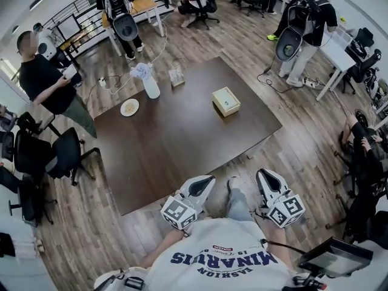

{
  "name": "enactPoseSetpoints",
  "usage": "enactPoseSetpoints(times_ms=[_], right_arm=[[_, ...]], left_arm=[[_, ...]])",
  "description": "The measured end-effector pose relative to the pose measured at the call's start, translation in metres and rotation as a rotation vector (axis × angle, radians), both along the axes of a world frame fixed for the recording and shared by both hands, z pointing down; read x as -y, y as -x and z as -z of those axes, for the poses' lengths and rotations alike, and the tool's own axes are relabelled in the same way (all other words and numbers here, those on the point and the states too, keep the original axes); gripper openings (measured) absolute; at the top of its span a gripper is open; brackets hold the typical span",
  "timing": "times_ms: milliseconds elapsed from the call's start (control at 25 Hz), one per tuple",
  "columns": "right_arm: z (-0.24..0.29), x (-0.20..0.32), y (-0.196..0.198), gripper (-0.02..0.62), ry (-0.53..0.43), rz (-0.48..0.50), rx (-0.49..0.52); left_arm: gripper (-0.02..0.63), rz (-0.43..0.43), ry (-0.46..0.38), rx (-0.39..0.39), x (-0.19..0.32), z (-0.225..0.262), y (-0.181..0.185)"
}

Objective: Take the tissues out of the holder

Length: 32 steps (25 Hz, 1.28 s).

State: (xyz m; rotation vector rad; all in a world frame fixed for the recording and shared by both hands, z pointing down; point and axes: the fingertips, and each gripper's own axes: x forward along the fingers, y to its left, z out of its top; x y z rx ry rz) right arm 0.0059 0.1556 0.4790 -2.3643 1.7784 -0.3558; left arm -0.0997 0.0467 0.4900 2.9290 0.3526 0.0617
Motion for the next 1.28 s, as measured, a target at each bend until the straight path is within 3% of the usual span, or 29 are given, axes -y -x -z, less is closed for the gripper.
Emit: enactPoseSetpoints(times_ms=[160, 360, 640, 1040, 1280], right_arm=[[-0.008, 0.033, -0.056, 0.037, 0.023, 0.088, -0.035], [-0.013, 0.063, -0.124, 0.008, -0.014, 0.234, -0.033], [-0.022, 0.115, -0.207, 0.008, -0.018, 0.406, -0.010], [-0.038, 0.188, -0.275, 0.008, 0.005, 0.586, 0.068], [-0.048, 0.226, -0.279, 0.008, 0.019, 0.629, 0.093]], left_arm=[[0.005, 0.059, -0.007, 0.005, 0.023, 0.000, -0.055], [0.005, 0.122, -0.034, 0.033, 0.045, -0.001, -0.129], [0.005, 0.285, -0.028, 0.100, 0.087, -0.004, -0.198], [0.005, 0.481, -0.029, 0.176, 0.123, 0.005, -0.239], [0.005, 0.590, -0.012, 0.168, 0.149, 0.000, -0.225]])
